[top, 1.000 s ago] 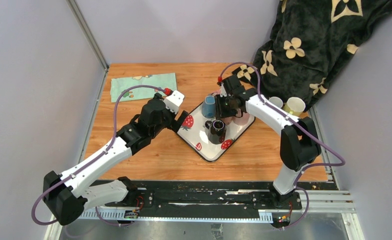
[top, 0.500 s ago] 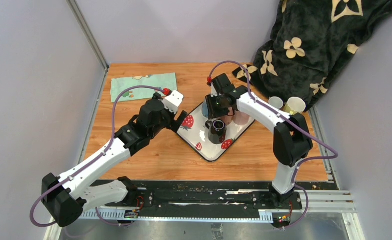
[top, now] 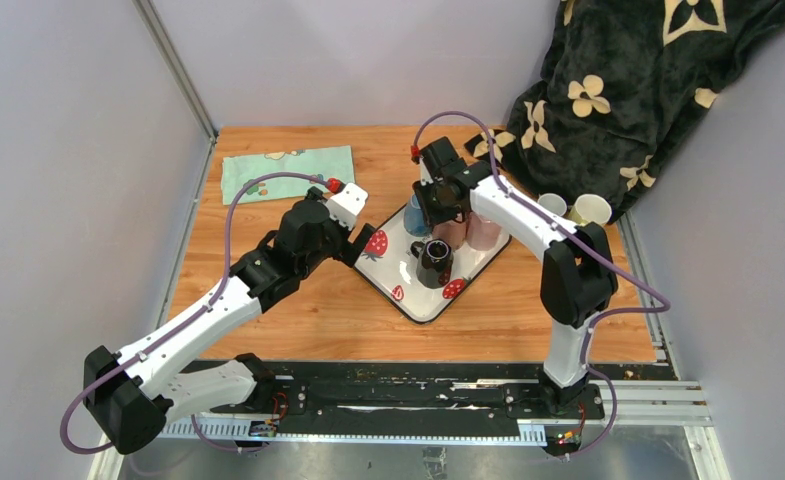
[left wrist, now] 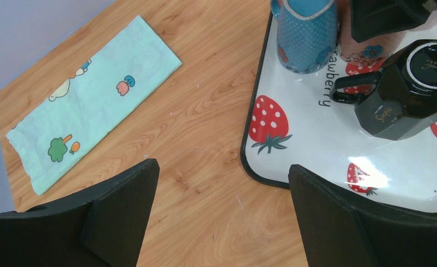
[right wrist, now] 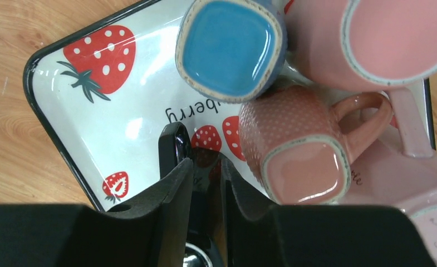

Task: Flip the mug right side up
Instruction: Move the cup to the tray.

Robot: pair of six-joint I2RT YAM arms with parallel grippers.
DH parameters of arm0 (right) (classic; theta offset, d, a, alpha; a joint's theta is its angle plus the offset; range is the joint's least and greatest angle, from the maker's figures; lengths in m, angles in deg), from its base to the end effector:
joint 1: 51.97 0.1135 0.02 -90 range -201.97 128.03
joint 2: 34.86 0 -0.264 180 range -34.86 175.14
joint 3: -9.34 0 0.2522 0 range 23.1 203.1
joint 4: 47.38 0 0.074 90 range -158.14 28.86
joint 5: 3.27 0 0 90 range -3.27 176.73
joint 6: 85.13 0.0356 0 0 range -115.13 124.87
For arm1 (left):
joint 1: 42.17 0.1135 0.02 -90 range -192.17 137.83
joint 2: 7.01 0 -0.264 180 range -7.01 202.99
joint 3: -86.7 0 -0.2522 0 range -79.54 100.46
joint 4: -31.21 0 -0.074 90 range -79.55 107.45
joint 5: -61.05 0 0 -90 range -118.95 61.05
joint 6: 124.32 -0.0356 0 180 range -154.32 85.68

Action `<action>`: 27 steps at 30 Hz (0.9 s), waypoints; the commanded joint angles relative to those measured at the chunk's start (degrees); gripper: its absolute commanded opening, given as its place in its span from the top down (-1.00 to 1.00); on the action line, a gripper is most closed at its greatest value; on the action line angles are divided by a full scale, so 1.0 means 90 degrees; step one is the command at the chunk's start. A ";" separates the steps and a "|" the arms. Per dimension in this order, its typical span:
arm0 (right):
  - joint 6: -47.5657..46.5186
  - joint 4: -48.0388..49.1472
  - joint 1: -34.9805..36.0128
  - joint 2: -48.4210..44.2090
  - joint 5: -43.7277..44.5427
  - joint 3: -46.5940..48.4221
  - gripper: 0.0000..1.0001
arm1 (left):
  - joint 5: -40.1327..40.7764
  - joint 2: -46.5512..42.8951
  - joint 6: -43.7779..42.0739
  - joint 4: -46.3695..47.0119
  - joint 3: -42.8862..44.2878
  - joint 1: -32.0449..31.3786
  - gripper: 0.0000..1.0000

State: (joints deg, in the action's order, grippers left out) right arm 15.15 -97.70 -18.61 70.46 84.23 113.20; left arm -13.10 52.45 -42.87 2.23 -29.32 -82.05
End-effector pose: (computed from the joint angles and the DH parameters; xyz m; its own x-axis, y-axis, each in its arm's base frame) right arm 0.3413 0.2266 0.2756 -0.7477 -0.2788 -0.6026 -0.4456 0.8835 0.1441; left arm 0.1872 -0.1437 0.3159 -0.2509 0.3960 -0.8833 0.4685 0.8482 0.2472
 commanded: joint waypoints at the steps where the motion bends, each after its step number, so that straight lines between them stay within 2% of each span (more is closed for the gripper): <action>1: -0.0556 -0.0565 0.0061 0.0454 -0.0138 0.0401 0.42 | 0.0045 -0.0093 -0.0084 0.0061 -0.0033 0.0034 -0.90; 18: -0.1101 -0.1515 0.0185 0.1612 -0.1404 0.1492 0.69 | 0.0103 -0.0254 -0.0119 0.0120 -0.0110 0.0036 -0.90; 27: -0.1303 -0.1854 0.0309 0.1784 -0.1984 0.1656 0.77 | 0.0118 -0.0267 -0.0133 0.0119 -0.0111 0.0036 -0.90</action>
State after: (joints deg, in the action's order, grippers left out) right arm 5.93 -110.53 -17.08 85.50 70.39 126.10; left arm -12.79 51.08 -43.35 2.25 -29.78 -82.03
